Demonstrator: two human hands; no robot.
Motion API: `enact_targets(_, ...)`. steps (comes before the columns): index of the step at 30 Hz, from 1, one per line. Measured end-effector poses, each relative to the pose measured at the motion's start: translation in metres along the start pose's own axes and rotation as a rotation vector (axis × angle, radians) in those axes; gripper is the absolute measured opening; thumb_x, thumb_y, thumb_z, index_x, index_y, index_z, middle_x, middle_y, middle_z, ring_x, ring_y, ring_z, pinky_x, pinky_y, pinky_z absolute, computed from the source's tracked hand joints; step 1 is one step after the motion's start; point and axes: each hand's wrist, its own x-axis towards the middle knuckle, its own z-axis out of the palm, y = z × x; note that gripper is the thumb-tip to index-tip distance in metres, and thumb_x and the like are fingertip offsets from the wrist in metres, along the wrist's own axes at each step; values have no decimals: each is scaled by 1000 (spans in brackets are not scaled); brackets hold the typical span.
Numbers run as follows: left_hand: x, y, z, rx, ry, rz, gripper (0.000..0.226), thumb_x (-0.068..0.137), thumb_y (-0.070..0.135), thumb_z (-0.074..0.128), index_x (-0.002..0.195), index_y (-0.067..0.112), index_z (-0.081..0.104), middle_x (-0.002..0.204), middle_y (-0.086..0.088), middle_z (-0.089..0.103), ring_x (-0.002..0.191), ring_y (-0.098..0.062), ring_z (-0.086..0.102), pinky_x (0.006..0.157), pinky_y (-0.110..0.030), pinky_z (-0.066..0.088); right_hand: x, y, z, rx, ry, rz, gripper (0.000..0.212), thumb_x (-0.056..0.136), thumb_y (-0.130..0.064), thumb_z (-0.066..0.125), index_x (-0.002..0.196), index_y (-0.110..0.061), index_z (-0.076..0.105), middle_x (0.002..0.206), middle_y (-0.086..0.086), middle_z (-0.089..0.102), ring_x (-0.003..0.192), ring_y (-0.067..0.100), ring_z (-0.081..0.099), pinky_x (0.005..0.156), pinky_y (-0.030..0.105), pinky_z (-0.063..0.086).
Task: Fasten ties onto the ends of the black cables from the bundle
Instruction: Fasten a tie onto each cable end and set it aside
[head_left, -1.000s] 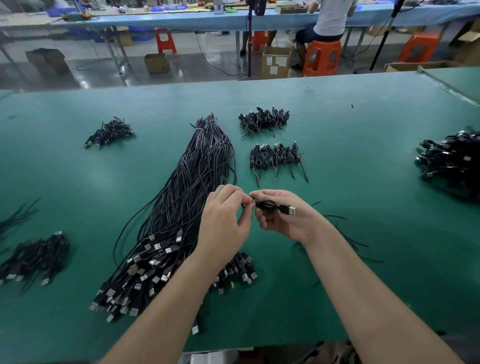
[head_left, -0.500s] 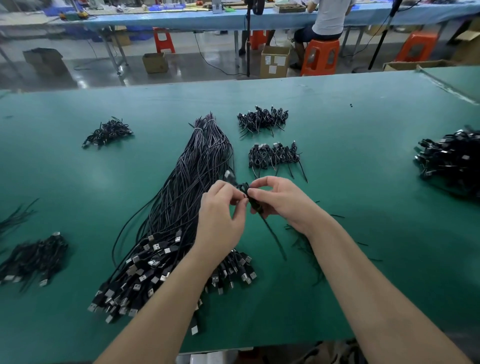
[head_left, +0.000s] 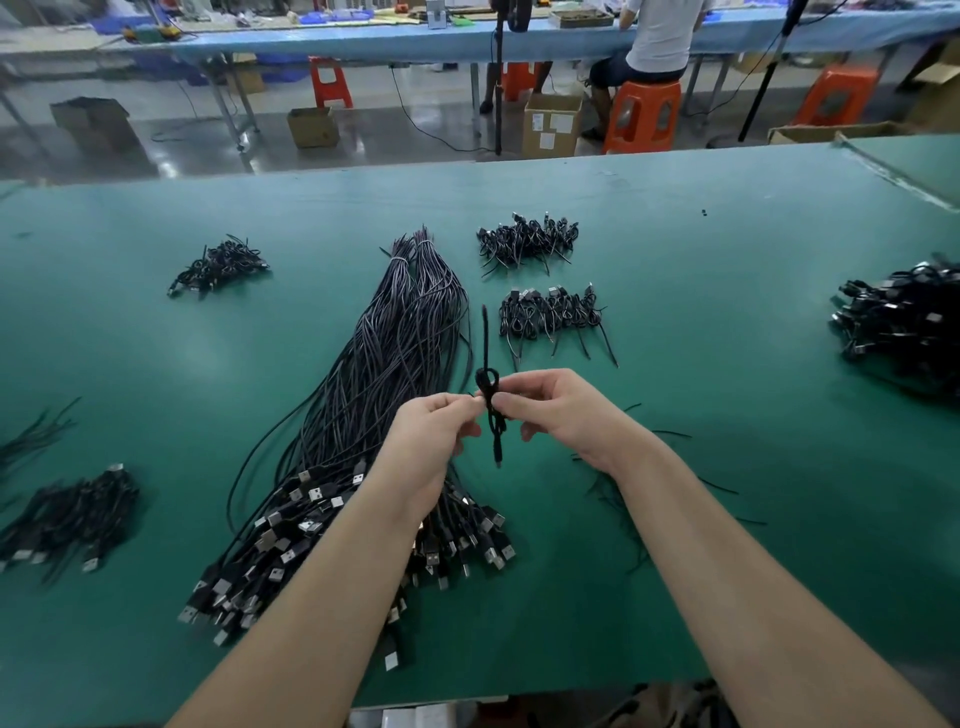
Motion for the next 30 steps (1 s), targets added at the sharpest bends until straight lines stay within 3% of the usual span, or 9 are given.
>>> enact_targets(4, -3, -2, 5, 210, 86, 150, 15, 92, 16, 71, 78, 9, 68, 76, -5, 66, 73, -18, 57, 75, -40, 52, 2, -2, 1, 52, 9, 99, 15, 96, -20, 67, 101, -10, 77, 84, 7, 74, 75, 15, 60, 61, 23, 49)
enact_targets(7, -8, -7, 8, 572, 132, 526, 15, 91, 12, 71, 79, 14, 64, 81, 6, 60, 73, -10, 53, 71, -27, 44, 4, -6, -1, 155, 7, 218, 11, 95, -16, 68, 104, -10, 69, 76, 1, 73, 70, 14, 67, 57, 23, 49)
enact_targets(11, -12, -14, 7, 1000, 217, 1072, 10, 85, 2, 71, 80, 7, 64, 83, -4, 58, 81, -23, 56, 81, -33, 37, 2, -7, -5, 367, -70, 321, 11, 94, -8, 65, 85, -12, 70, 76, 6, 66, 58, 13, 60, 55, 23, 45)
enact_targets(13, -11, -17, 8, 1012, 250, 1155, 8, 85, 4, 68, 79, 6, 63, 82, -6, 59, 81, -25, 57, 81, -33, 38, 0, -6, -6, 441, -93, 333, 17, 96, -10, 63, 83, -11, 73, 76, 8, 65, 58, 13, 59, 52, 22, 47)
enact_targets(15, -12, -17, 9, 810, 241, 973, 10, 88, 6, 67, 79, 10, 63, 84, 1, 59, 81, -14, 54, 78, -30, 40, -3, -2, -8, 478, -110, 274, 18, 99, -7, 57, 94, -6, 74, 78, 11, 68, 61, 15, 60, 55, 23, 53)
enact_targets(17, -9, -15, 8, 537, 200, 611, 14, 91, 11, 70, 79, 17, 65, 81, 7, 61, 74, -3, 53, 73, -26, 43, -5, 2, -10, 451, -111, 176, 21, 98, 3, 54, 108, -1, 72, 90, 14, 71, 70, 15, 63, 66, 26, 59)
enact_targets(20, -4, -11, 7, 108, 146, 189, 15, 91, 18, 73, 76, 18, 70, 68, 7, 64, 65, -7, 55, 69, -29, 47, -6, 4, -6, 276, -21, 73, 22, 91, 3, 67, 112, -1, 70, 97, 10, 70, 80, 13, 64, 73, 24, 58)
enact_targets(27, -2, -4, -1, -107, -150, -80, 18, 87, 15, 75, 70, 20, 76, 65, 7, 58, 59, -8, 47, 55, -23, 33, -6, 2, -4, 134, 108, -10, 11, 89, -2, 71, 100, -4, 73, 89, 12, 71, 76, 18, 64, 72, 23, 58)
enact_targets(30, -4, -3, 1, -117, -137, -58, 13, 88, 13, 74, 75, 15, 73, 61, 5, 52, 57, -9, 41, 55, -23, 32, -6, 3, -2, 117, 109, -31, 11, 89, -2, 71, 99, -5, 73, 85, 8, 72, 70, 13, 64, 70, 20, 56)
